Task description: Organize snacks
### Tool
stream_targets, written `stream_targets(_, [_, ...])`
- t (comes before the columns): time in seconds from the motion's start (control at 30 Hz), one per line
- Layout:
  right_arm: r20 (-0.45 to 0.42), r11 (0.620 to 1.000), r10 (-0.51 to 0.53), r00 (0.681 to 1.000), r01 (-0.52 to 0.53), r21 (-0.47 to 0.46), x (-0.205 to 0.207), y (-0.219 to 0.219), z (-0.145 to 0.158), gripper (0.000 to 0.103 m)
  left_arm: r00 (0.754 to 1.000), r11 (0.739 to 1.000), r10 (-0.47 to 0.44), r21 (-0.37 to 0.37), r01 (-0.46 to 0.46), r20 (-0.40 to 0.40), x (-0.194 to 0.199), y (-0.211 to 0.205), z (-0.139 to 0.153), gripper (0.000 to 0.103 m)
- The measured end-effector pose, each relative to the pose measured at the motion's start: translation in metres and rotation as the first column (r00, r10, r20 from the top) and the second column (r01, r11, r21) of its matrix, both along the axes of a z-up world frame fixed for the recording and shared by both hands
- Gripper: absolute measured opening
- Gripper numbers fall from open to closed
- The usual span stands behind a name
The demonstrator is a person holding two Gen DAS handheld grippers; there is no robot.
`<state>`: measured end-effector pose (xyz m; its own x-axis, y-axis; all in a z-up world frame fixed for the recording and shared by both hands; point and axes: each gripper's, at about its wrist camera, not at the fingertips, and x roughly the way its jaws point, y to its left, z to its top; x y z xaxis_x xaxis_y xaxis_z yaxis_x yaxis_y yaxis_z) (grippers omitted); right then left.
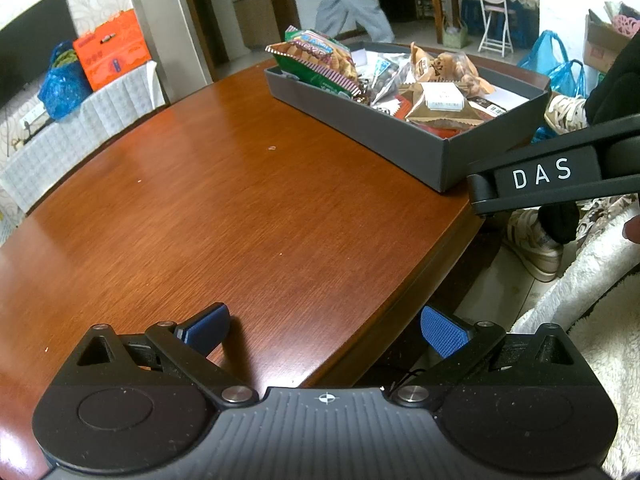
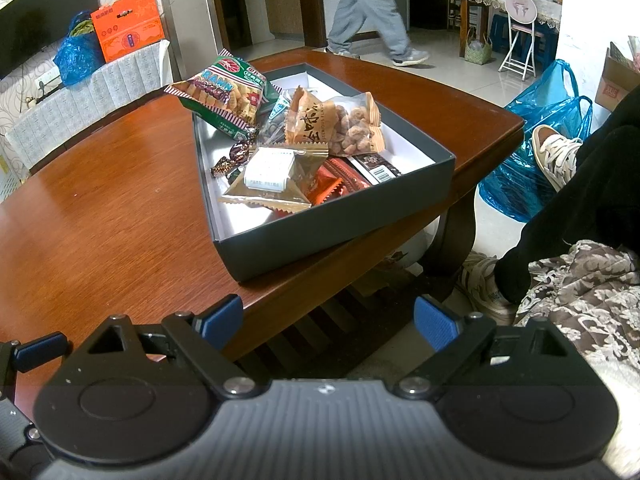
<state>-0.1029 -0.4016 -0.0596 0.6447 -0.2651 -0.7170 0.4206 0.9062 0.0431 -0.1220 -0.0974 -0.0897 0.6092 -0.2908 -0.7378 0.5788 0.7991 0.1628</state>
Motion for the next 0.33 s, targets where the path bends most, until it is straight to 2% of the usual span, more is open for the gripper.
stream_targets(0.33, [0.000, 1.000, 0.000, 1.000, 0.000, -0.001, -0.0001, -0.0001, 0.0002, 0.094, 0.999, 1.000, -0.026, 0.002, 0.026, 0.020, -0.0036, -0.0009, 0.0002, 0.103])
